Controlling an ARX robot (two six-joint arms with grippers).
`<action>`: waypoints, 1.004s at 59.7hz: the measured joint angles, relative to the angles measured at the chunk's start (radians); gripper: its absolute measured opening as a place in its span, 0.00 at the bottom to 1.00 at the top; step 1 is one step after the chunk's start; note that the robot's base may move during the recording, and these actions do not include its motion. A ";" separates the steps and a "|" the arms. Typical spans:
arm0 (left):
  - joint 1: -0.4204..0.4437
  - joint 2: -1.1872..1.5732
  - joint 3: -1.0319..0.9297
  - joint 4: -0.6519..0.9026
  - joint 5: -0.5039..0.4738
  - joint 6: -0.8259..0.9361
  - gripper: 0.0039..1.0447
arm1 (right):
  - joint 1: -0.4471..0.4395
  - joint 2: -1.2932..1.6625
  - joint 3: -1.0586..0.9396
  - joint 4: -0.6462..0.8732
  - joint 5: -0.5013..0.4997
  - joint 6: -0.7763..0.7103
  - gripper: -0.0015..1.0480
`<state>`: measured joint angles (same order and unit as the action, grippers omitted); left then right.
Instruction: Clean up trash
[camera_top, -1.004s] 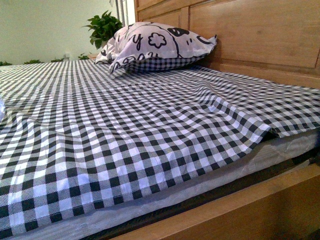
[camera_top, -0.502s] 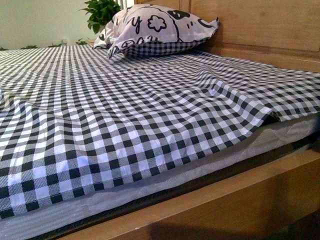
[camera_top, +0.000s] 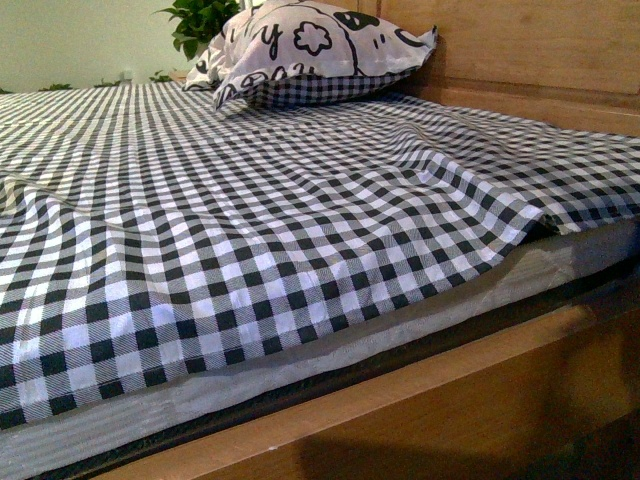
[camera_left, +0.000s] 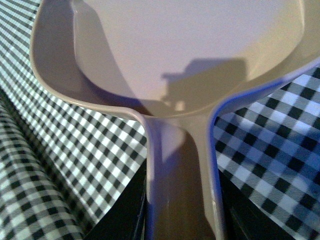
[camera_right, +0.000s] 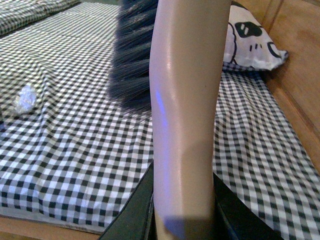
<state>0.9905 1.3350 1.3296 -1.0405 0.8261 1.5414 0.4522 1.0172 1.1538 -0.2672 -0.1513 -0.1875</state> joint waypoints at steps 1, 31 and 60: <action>0.000 0.000 0.000 -0.008 -0.001 0.002 0.26 | 0.010 0.012 0.015 -0.008 0.008 -0.002 0.19; 0.038 0.045 0.025 -0.131 -0.046 0.073 0.26 | 0.370 0.500 0.624 -0.246 0.454 -0.370 0.19; -0.003 0.093 0.045 -0.170 -0.074 0.084 0.26 | 0.485 0.706 0.575 0.188 0.654 -1.054 0.19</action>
<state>0.9874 1.4281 1.3743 -1.2102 0.7525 1.6249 0.9371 1.7229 1.7287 -0.0788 0.5030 -1.2411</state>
